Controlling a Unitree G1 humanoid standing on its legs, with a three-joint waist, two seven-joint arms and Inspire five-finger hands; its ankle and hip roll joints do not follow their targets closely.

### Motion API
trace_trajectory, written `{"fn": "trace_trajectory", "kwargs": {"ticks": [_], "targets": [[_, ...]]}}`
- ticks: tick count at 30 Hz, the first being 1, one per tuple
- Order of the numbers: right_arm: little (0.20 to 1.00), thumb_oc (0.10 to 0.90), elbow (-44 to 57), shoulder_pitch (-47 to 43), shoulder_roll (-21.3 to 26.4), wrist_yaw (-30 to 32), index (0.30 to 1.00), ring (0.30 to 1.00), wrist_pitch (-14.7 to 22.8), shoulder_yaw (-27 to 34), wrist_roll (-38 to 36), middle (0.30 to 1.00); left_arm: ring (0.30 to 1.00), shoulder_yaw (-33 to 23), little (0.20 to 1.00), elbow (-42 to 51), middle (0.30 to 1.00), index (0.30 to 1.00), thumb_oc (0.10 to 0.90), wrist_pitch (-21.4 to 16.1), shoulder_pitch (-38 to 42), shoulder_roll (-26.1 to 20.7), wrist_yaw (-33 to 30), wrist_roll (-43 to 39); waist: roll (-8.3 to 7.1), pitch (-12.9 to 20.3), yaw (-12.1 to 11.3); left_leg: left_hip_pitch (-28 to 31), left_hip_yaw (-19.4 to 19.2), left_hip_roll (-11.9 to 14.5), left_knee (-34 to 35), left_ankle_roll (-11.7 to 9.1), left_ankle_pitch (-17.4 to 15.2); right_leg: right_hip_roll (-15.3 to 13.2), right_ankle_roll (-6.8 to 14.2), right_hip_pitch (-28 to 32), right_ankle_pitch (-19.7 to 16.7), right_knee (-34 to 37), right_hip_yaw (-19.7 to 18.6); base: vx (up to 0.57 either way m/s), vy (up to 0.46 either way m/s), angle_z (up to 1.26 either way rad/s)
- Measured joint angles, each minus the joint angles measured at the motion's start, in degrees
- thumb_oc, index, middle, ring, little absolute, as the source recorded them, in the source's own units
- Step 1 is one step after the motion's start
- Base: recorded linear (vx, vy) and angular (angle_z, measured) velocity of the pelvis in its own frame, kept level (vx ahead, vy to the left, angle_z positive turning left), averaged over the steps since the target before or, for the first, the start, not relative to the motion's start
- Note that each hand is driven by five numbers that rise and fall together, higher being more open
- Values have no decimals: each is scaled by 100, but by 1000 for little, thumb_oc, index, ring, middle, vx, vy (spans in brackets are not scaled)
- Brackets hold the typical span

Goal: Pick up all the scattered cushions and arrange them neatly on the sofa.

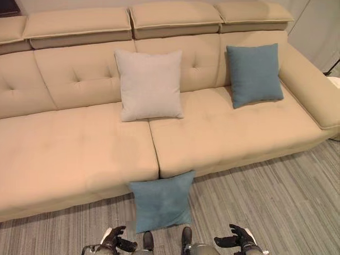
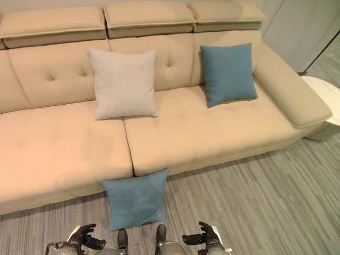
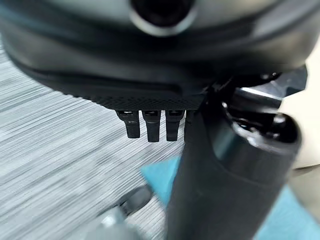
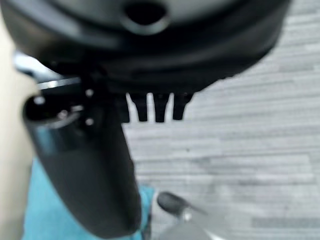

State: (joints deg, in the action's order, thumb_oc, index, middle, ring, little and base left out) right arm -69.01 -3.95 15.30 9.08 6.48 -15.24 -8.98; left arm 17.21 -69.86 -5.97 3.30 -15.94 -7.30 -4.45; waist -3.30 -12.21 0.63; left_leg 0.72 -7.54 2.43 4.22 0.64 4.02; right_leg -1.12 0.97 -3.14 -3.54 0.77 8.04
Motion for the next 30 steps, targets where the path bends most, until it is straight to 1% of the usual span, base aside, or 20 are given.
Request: {"fn": "trace_trajectory", "kwargs": {"ticks": [2,3,8,9,11,12,13,14,15,16,17,18,21,22,23,24,25,26,28,30], "targets": [[900,800,0,23,7,7,900,900,3,1,2,900,900,5,900,17,900,900,800,0,4,8,4,2,9,10,24,5,57,15,8,-22,9,39,-31,138,-74,221,108,25,-55,16],[900,800,1,59,5,6,900,900,3,-3,2,900,900,4,900,37,900,900,800,-2,22,18,4,2,24,23,20,11,90,29,7,-117,4,78,-46,223,-131,372,122,22,-58,9],[900,800,2,142,7,28,900,900,11,1,-9,900,900,-17,900,150,900,900,800,-11,53,82,-16,-36,102,77,12,-122,205,73,-9,-172,30,116,-53,216,-153,444,276,-74,-57,13],[900,800,19,108,8,52,900,900,15,1,-14,900,900,-36,900,174,900,900,800,-11,74,95,-45,-114,114,80,9,-230,224,77,-36,-185,38,113,-54,140,-153,443,288,-249,-79,10],[900,800,319,75,51,201,900,900,71,3,-56,900,900,-42,900,391,900,900,800,-26,222,101,-224,-355,136,32,29,-792,356,82,-385,-234,17,79,-69,-295,-179,330,412,-181,-56,23],[900,800,448,-22,87,246,900,900,86,1,-64,900,900,-50,900,451,900,900,800,-66,319,103,-268,-458,145,-59,8,-1013,397,59,-509,-235,20,93,-83,-460,-210,283,446,-257,-75,25],[900,800,480,-269,116,299,900,900,96,-7,-84,900,900,-65,900,518,900,900,800,-144,542,90,-395,-650,144,-300,-36,-1287,433,73,-673,-256,42,86,-118,-663,-248,145,492,-255,-75,18],[900,800,558,-414,149,387,900,900,102,3,-116,900,900,-124,900,574,900,900,800,-191,649,120,-496,-777,159,-402,-35,-1626,428,99,-935,-259,39,79,-44,-975,-170,-119,558,-280,-120,27],[900,800,692,-666,275,570,900,900,193,2,-132,900,900,-34,900,823,900,900,800,-284,934,57,-686,-953,190,-660,13,-2122,499,117,-1242,-334,-25,4,-110,-1518,-10,-536,607,-108,-27,26],[900,800,685,-949,302,654,900,900,231,11,-138,900,900,-46,900,850,900,900,800,-359,1137,23,-732,-1025,177,-855,-15,-2264,502,123,-1217,-351,-20,-5,-142,-1724,-12,-681,611,-84,-49,22],[900,800,685,-1120,324,750,900,900,226,-4,-158,900,900,-28,900,851,900,900,800,-381,1274,5,-804,-1085,158,-944,-42,-2419,502,130,-1233,-385,17,-16,-166,-1918,13,-793,617,-164,-20,7],[900,800,766,-1542,374,959,900,900,260,2,-179,900,900,-47,900,916,900,900,800,-406,1580,-20,-987,-1253,134,-1189,-64,-2718,486,138,-1305,-344,46,-62,-218,-2283,37,-1020,631,-132,-34,4],[900,800,978,-2312,499,1343,900,900,363,-1,-292,900,900,15,900,1027,900,900,800,-549,2156,-99,-1219,-1609,139,-1475,-21,-3651,495,133,-1700,-319,87,-213,-291,-3296,166,-1688,723,-122,5,14],[900,800,985,-2434,500,1378,900,900,367,1,-299,900,900,2,900,1026,900,900,800,-548,2249,-110,-1237,-1647,137,-1498,-13,-3764,499,134,-1705,-313,119,-224,-291,-3416,165,-1739,736,-116,9,20],[900,800,1109,-2639,495,1500,900,900,392,-60,-328,900,900,62,900,1121,900,900,800,-559,2376,-161,-1345,-1739,150,-1558,9,-4068,487,157,-1877,-276,143,-275,-280,-3739,228,-1996,748,-96,7,21],[900,800,1222,-3079,540,1701,900,900,514,-62,-359,900,900,163,900,1319,900,900,800,-649,2694,-271,-1421,-1789,157,-1571,-6,-4709,496,122,-2211,-217,98,-423,-359,-4429,386,-2495,749,-94,7,19],[900,800,1236,-3280,548,1765,900,900,514,-63,-366,900,900,175,900,1432,900,900,800,-665,2794,-330,-1476,-1802,165,-1589,7,-4970,495,114,-2402,-193,98,-468,-366,-4689,436,-2692,748,-57,15,16],[900,800,1272,-3496,613,1835,900,900,523,-72,-383,900,900,254,900,1498,900,900,800,-687,2993,-399,-1516,-1809,173,-1600,11,-5318,496,93,-2634,-144,23,-527,-362,-5038,503,-2946,733,9,18,10],[900,800,1311,-4088,816,1894,900,900,562,-65,-424,900,900,280,900,1555,900,900,800,-746,3575,-566,-1517,-1888,217,-1688,5,-6130,509,62,-3201,-109,-101,-643,-466,-5816,605,-3473,702,23,16,7],[900,800,1297,-4485,892,1898,900,900,579,-72,-505,900,900,280,900,1593,900,900,800,-762,3941,-703,-1529,-1943,215,-1761,2,-6562,507,68,-3573,-97,-236,-711,-537,-6221,684,-3785,685,20,-5,-1]]}}
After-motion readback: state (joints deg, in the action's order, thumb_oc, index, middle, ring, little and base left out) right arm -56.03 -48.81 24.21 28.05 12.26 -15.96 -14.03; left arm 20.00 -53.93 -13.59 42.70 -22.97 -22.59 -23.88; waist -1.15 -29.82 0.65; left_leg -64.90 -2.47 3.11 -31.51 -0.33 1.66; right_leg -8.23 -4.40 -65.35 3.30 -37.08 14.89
